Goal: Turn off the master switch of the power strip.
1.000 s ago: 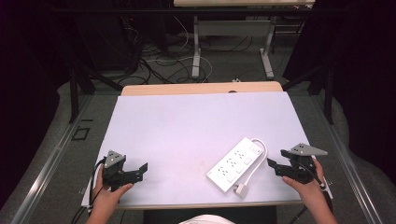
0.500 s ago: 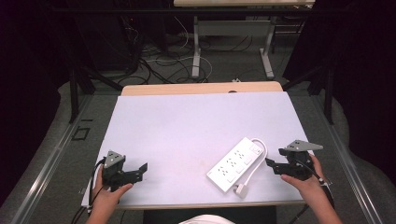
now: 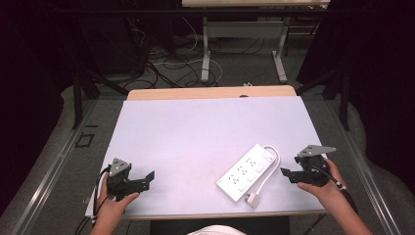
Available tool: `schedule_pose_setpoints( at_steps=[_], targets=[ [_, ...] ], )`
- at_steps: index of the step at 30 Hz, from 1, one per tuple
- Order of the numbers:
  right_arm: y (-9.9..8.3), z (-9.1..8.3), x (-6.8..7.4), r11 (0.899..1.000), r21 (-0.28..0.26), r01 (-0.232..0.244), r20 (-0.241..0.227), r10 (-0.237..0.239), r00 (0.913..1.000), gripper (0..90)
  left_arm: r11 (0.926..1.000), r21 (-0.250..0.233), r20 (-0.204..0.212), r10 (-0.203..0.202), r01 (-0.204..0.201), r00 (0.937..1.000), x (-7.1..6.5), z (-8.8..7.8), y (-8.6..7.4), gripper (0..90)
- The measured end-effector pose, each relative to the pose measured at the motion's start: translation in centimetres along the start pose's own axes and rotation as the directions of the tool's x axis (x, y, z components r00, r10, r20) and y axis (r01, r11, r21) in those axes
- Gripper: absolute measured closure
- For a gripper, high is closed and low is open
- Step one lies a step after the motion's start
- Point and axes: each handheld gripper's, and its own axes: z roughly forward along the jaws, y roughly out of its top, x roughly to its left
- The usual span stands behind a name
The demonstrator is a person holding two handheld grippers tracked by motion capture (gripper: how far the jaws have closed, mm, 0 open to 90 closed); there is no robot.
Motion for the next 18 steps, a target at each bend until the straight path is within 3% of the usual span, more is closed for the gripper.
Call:
schedule_pose_setpoints(
  at_steps=[3, 10, 18],
  targets=[
    [-0.08, 0.03, -0.27, 1.0, 0.017, 0.022, -0.006, -0.022, 0.9998, 31.0, 1.0, 0.0, -0.001, 0.0, 0.0, 1.0, -0.02, 0.01, -0.01, 4.9],
    [0.04, -0.01, -0.4, 0.998, 0.057, 0.018, -0.009, -0.017, 0.9998, 31.0, 1.0, 0.004, -0.003, 0.0, 0.0, 1.0, 0.01, 0.02, 0.0, 4.9],
    [0.61, 0.09, -0.32, 0.992, 0.117, 0.053, -0.059, -0.047, 0.9972, 31.0, 1.0, -0.001, -0.003, -0.006, 0.006, 1.0, -0.01, 0.03, -0.02, 5.0]
  ],
)
